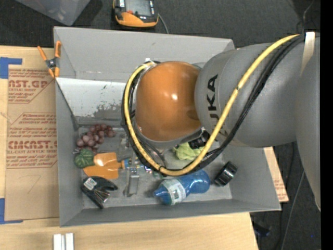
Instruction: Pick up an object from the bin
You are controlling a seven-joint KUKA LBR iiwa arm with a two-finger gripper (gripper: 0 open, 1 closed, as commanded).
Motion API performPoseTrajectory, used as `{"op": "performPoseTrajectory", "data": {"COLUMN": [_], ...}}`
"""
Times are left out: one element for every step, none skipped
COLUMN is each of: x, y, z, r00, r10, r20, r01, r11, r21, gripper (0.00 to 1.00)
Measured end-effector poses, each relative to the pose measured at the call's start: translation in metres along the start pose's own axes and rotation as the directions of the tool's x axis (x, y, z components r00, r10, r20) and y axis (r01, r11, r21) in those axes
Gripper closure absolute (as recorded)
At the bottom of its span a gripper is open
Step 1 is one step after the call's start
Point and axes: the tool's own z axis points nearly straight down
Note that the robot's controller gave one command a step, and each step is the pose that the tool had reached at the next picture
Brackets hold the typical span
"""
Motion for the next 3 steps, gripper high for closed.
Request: {"op": "performPoseTrajectory", "data": {"x": [-0.002,-0.042,-0.057], "y": [-0.001,0.023,0.034], "z": [-0.004,0.107,0.062], "r00": [1.000,0.977,0.997], "r10": [0.002,0.212,-0.082], "r20": [0.008,0.008,0.015], "r01": [-0.002,-0.212,0.082], "r11": [1.000,0.977,0.997], "r21": [-0.002,-0.005,-0.003], "gripper": [0.00,0.00,0.00]}}
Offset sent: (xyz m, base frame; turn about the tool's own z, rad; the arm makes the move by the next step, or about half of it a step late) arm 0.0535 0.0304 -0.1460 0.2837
